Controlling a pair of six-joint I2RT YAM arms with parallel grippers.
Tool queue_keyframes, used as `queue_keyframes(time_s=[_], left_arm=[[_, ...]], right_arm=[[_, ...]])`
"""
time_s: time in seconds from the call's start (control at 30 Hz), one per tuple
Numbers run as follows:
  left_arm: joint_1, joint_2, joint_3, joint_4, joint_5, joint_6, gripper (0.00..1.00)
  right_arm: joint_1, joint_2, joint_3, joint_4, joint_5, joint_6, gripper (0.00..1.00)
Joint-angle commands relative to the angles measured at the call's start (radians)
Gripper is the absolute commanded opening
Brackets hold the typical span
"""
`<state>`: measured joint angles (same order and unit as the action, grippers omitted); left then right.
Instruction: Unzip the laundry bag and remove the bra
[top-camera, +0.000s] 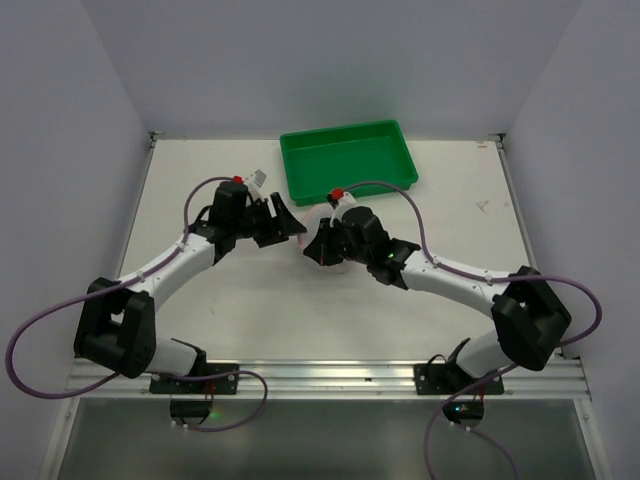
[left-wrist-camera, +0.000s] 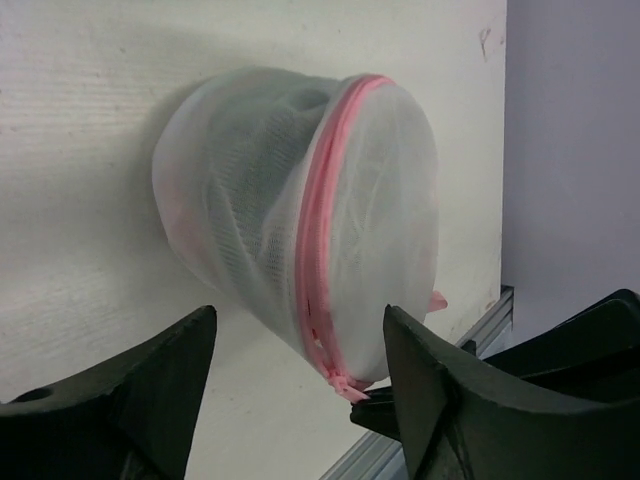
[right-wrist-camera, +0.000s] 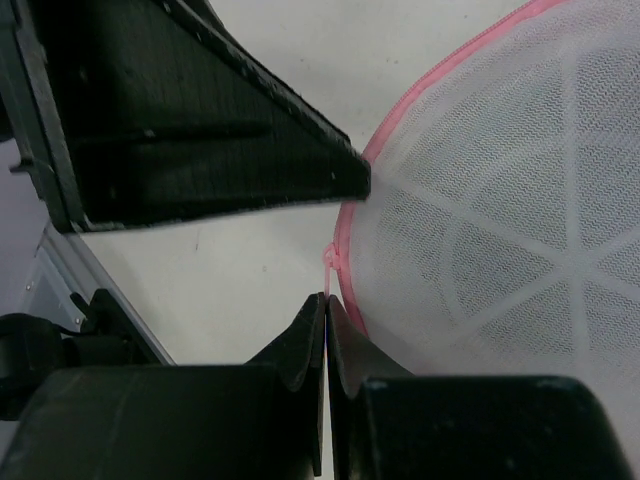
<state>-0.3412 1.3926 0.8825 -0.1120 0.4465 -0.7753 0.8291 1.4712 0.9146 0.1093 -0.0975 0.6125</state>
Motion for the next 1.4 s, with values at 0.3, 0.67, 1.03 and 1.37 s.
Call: queue_keyframes(time_s=[0.3, 0.67, 1.03, 1.37], left_arm=[[-0.084, 0.037, -0.016, 0.14, -0.002, -0.087, 0.0], [-0.022, -0.039, -0.08, 0.13, 0.086, -0.085, 0.0], [-0.136, -0.251, -0.313, 0.235, -0.106, -0.188, 0.32], [-0.105, -0.403, -0.287, 0.062, -0.201, -0.104, 0.86]], right_arm=[[0.001, -0.063, -0.005, -0.052, 0.024, -0.04, 0.0], [-0.248, -0.336, -0.287, -0.258, 0.004, -0.125, 0.0], [-0.248, -0.219, -0.113, -0.247, -0.015, -0.154, 0.08], [-0.19, -0.269, -0.01, -0.289, 0.033, -0.03, 0.61]])
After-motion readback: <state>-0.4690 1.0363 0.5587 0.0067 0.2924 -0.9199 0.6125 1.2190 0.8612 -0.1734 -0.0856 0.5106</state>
